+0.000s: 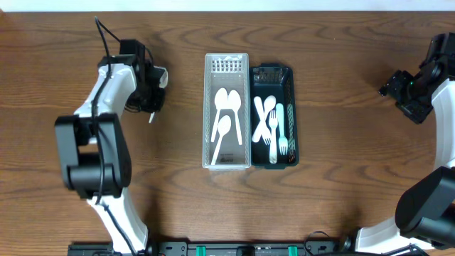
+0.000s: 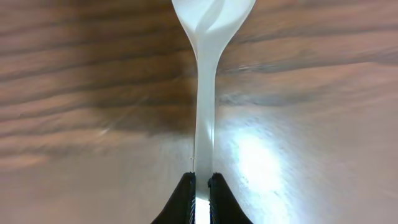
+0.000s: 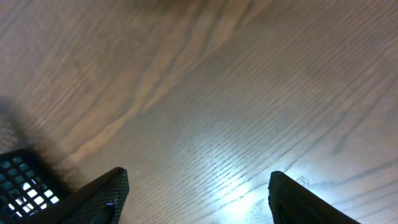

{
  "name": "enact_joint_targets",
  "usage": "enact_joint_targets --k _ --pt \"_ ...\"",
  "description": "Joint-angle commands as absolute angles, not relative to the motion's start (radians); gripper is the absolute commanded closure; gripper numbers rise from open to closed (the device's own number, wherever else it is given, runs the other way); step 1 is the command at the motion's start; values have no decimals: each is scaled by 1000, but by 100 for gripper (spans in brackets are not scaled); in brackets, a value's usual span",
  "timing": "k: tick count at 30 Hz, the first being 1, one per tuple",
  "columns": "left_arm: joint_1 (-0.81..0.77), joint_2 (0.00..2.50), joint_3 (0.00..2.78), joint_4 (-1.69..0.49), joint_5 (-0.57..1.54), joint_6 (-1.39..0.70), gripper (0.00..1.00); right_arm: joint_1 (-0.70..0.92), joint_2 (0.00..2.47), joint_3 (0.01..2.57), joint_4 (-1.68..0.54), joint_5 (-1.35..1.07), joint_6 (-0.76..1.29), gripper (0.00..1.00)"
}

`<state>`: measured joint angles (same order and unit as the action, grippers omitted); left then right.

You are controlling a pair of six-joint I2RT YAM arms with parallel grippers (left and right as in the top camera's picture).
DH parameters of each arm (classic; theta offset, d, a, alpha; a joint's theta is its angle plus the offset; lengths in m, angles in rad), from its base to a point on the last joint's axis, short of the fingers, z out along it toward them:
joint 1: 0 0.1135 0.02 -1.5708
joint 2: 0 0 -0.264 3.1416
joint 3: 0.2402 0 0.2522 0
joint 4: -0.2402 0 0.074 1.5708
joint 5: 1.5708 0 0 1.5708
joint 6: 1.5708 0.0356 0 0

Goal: Pack container
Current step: 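Place the white spoon into the clear mesh tray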

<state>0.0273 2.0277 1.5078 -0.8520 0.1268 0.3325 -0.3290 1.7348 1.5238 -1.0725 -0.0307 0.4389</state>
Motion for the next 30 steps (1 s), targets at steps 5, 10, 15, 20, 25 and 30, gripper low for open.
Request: enact_joint_targets --k 5,10,15,20,25,30 --pt "-97 1707 1576 -884 150 191 94 -333 1741 1522 -1047 -34 433 25" --pt "-266 1641 1575 -916 150 27 94 -333 1741 1522 -1034 -34 432 25" --pt "-368 1681 1522 -892 150 -121 94 -333 1741 1522 -1029 -33 432 24" --pt "-413 1770 1495 -865 150 -155 94 -332 1741 1522 -1010 -34 432 22" --pt "-416 1810 1496 -847 149 -155 31 -332 1741 1522 -982 -34 411 21" --pt "-381 1763 1543 -860 149 -155 1 -332 1736 1524 -944 -50 336 21"
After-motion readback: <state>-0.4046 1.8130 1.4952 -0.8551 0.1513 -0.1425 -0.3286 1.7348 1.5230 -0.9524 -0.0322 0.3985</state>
